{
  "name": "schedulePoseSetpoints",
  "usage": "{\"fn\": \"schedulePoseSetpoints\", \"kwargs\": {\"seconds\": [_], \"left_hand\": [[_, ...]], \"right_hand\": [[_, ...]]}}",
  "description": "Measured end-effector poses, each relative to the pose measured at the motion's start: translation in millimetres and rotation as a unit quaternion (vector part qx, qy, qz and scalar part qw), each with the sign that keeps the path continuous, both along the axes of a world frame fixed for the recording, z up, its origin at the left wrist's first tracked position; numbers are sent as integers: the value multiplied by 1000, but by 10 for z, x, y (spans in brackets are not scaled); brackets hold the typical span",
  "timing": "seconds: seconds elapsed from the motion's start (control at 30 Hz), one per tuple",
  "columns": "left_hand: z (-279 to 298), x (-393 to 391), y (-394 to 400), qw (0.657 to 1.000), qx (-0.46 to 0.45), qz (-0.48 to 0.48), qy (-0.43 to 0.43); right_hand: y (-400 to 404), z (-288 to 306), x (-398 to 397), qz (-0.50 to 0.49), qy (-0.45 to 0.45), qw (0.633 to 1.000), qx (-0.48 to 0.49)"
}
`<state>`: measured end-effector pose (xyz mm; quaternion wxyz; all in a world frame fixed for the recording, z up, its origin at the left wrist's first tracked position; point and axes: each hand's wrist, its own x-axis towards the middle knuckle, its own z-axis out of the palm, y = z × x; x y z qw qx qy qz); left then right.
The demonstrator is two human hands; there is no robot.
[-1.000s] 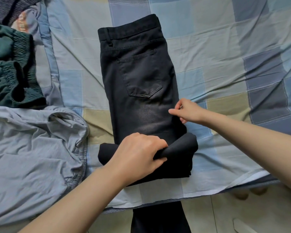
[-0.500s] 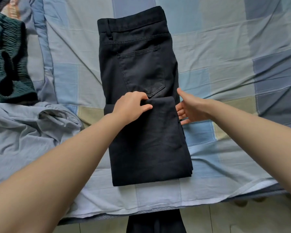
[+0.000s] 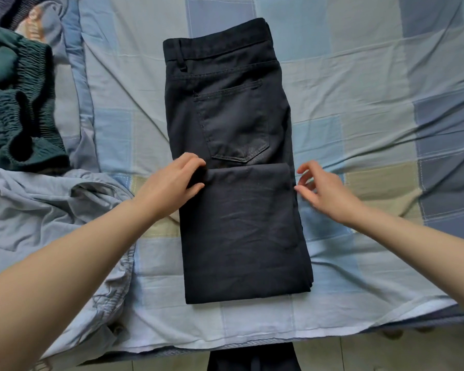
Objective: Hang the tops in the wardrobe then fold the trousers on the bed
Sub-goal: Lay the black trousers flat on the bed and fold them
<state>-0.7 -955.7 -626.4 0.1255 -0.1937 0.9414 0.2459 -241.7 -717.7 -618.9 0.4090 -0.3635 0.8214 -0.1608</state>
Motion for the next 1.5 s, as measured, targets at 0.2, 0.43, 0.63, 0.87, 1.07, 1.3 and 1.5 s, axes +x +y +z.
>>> {"fn": "schedulePoseSetpoints", "kwargs": {"seconds": [0.2, 0.43, 0.63, 0.87, 1.07, 1.3, 1.5], "left_hand": [[-82, 415, -122, 912, -193, -345, 106], [-409, 279, -157, 878, -217, -420, 72], [-566, 242, -215, 893, -183, -403, 78], [-436, 234, -185, 918, -117, -375, 58], [-55, 277, -116, 977, 177, -117, 7], [136, -7, -380, 832, 424, 358, 15], [-89, -168, -77, 776, 358, 510, 97]], "right_hand": [[166, -50, -89, 433, 436, 777, -139], [-61, -370, -206, 579, 452, 658, -167], [-128, -552, -288, 590, 389, 688, -165], [-209, -448, -344, 585, 291, 740, -161], [-121, -171, -191, 334, -1, 934, -128], [-564, 319, -255, -157, -248, 951, -93], [-1006, 62, -141, -285, -189, 936, -86]]}}
